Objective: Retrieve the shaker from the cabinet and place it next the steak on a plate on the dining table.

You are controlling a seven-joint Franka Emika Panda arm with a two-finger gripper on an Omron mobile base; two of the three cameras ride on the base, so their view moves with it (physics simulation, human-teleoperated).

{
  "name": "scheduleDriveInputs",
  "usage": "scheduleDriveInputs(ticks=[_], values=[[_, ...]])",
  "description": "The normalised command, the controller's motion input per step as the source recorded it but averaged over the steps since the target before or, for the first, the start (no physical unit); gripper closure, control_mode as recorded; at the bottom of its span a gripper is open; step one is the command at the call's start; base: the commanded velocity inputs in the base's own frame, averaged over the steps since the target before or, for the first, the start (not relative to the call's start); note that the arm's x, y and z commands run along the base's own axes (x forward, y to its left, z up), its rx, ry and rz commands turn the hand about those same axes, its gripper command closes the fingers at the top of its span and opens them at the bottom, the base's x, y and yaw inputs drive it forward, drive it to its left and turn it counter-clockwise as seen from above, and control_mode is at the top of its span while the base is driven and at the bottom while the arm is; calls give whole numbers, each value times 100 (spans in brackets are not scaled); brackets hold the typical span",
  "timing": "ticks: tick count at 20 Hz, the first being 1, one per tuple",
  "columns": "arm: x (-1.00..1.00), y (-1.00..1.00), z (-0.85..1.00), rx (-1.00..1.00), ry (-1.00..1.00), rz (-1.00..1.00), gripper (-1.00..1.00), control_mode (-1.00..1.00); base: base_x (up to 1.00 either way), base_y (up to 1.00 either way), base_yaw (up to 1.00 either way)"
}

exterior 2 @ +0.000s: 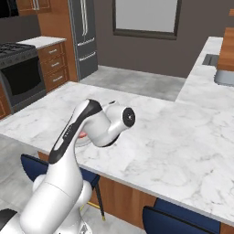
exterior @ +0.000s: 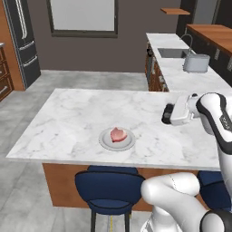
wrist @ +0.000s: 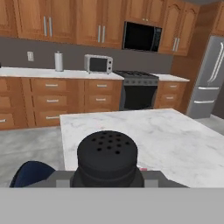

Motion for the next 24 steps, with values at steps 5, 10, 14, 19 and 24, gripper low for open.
scheduleDriveInputs(ticks=[5, 10, 14, 19, 24], values=[[6, 0, -23, 0, 3, 0, 100, -100, 0, 0, 0], [11, 2, -28, 0, 4, 0, 100, -100, 0, 0, 0], [14, 0, -34, 0, 7, 0, 100, -100, 0, 0, 0], [14, 0, -37, 0, 5, 0, 100, -100, 0, 0, 0], [19, 0, -35, 1, 4, 0, 100, -100, 0, 0, 0]])
